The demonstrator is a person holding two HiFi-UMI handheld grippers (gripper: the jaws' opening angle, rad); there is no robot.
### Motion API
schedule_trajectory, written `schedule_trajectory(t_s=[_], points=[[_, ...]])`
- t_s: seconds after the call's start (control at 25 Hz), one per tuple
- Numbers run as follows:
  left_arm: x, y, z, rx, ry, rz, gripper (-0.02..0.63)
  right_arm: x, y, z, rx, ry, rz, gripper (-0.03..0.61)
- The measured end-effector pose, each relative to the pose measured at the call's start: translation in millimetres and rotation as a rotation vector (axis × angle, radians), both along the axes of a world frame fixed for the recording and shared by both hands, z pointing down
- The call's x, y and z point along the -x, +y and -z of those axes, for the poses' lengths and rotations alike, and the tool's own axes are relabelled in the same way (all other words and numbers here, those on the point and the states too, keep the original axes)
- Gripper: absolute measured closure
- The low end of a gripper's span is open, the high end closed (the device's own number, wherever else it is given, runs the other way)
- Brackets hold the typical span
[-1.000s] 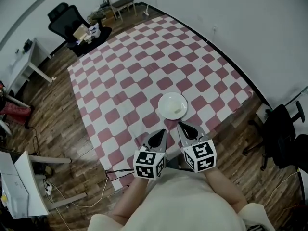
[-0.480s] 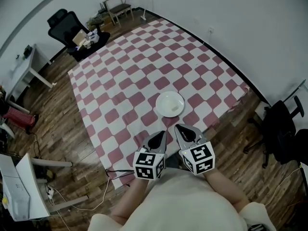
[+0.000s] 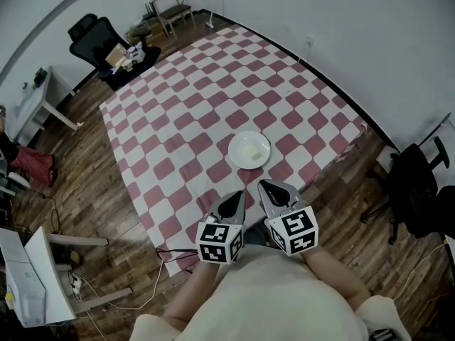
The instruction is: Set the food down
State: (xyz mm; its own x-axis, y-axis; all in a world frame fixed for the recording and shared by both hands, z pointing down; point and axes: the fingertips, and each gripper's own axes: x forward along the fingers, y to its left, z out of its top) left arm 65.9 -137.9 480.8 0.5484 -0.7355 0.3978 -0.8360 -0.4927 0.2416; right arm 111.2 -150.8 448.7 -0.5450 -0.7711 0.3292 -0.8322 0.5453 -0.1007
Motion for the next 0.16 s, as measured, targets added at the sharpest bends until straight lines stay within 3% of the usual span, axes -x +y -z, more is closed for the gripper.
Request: schedule_trajectory(t_s=[0.16], points=[[1.0, -3.3, 1.3, -0.006, -0.005, -0.001, 0.614, 0.3, -2.1, -1.3, -0.004, 0.008, 0.004, 0.574]])
